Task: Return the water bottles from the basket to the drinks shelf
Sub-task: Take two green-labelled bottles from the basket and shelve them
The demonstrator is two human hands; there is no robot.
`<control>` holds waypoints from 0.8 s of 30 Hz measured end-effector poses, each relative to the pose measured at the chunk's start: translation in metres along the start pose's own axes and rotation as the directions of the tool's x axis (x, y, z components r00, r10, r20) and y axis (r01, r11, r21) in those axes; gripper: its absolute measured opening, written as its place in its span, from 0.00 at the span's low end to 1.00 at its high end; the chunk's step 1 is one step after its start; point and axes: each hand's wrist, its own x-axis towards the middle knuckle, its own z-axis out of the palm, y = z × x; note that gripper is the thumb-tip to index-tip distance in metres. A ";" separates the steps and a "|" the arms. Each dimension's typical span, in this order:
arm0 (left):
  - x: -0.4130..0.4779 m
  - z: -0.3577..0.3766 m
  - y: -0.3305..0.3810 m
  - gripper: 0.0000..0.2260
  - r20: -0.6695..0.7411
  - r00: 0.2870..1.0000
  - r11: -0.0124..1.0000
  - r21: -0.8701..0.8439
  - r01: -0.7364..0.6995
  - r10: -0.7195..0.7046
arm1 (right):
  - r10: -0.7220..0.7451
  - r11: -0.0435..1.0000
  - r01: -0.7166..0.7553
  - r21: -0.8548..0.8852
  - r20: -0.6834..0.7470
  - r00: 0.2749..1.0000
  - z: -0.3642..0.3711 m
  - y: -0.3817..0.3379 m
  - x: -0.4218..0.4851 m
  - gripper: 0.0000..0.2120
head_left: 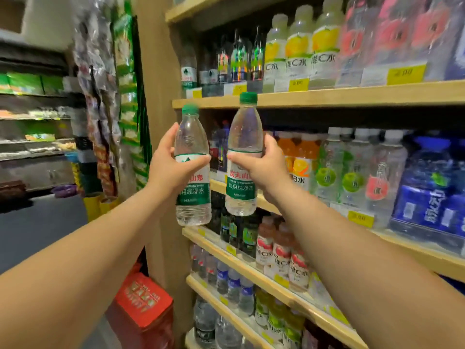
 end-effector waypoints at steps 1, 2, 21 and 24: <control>0.016 0.000 -0.003 0.44 0.004 1.000 1.000 0.000 -0.026 0.026 | -0.029 1.000 0.029 -0.001 -0.002 1.000 0.004 0.000 0.017 0.24; 0.033 0.000 -0.006 0.44 -0.005 0.999 0.999 -0.009 -0.044 0.044 | -0.055 0.998 0.055 -0.007 0.001 0.998 0.010 0.000 0.037 0.25; 0.354 -0.035 -0.128 0.42 -0.008 0.958 0.958 -0.029 -0.287 0.286 | -0.446 0.894 0.440 -0.082 -0.256 0.858 0.161 0.027 0.325 0.26; 0.389 -0.045 -0.141 0.42 -0.010 0.954 0.948 -0.114 -0.298 0.299 | -0.554 0.830 0.543 -0.127 -0.291 0.780 0.182 0.022 0.352 0.26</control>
